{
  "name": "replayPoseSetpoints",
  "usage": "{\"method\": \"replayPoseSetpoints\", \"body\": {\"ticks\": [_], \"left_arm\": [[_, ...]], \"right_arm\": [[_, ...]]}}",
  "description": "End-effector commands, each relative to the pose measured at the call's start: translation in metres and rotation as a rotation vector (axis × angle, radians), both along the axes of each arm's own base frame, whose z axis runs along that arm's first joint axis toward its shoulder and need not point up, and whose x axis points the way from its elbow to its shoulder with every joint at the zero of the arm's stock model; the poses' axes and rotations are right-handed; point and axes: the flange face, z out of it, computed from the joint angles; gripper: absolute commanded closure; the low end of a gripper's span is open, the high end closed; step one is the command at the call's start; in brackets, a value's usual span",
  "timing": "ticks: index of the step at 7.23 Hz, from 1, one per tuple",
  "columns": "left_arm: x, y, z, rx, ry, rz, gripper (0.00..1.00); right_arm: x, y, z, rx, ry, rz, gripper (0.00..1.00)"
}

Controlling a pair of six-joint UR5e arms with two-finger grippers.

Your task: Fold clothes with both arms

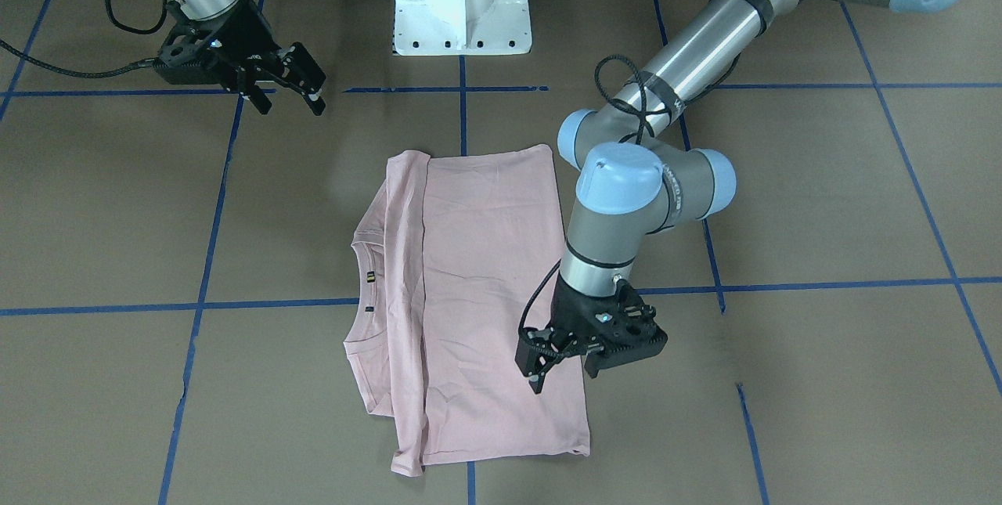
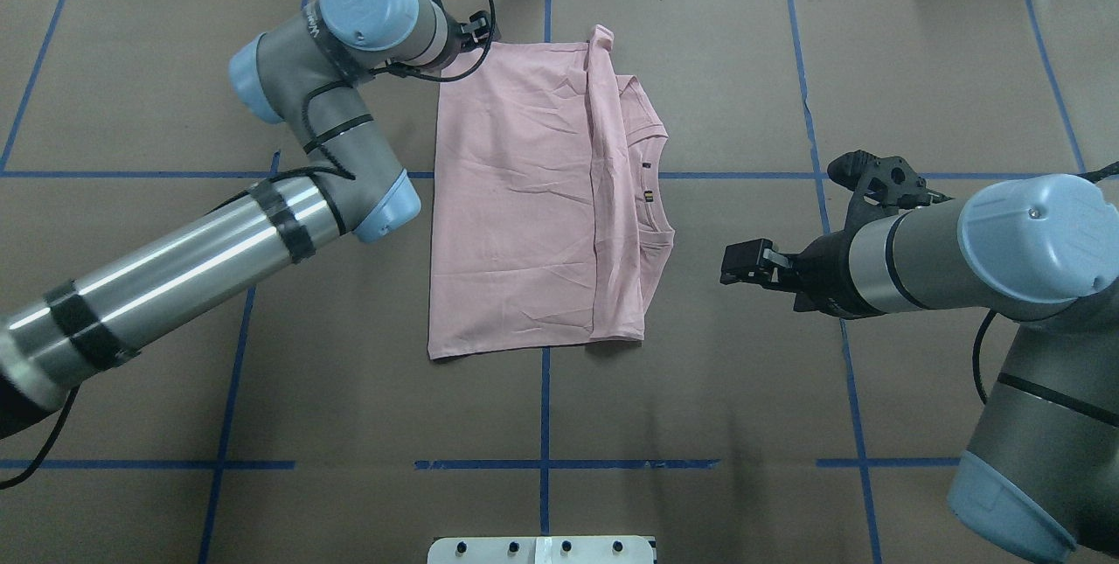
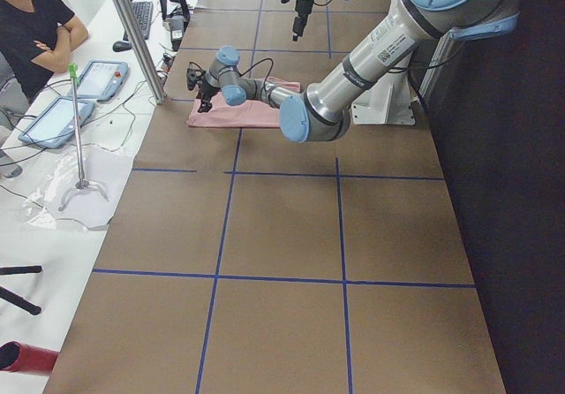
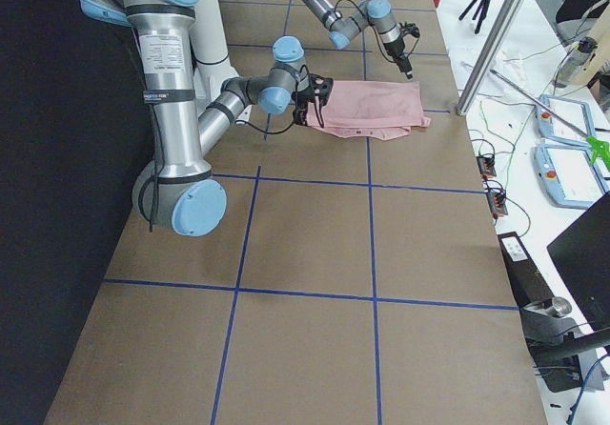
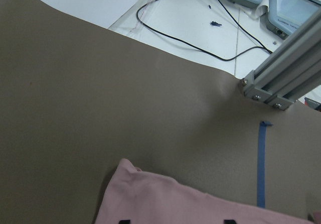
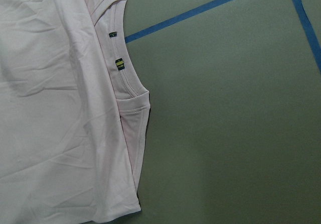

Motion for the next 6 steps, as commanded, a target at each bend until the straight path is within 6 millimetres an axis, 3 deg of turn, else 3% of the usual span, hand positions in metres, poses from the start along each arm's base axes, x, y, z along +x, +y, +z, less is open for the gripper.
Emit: {"method": "replayPoseSetpoints", "body": {"ticks": [1,4,5,6], "left_arm": [[-0.038,0.128,-0.005,-0.15,0.039,0.031,0.0],[0.06,0.259,0.034,-0.467,0.079,-0.03,0.02],[0.08,0.289,0.039,-0.511,0.05,-0.026,0.05],[0.083,0.294,0.039,-0.529,0.034,-0.034,0.06]], "right_arm": [[-0.003,-0.001,0.002,-0.004,0.007,0.0,0.0],[-0.001,-0.002,0.002,-0.003,0.006,0.003,0.0],[-0.003,-0.002,0.003,-0.004,0.008,0.0,0.0],[-0.003,-0.001,0.002,-0.003,0.006,0.0,0.0]]}}
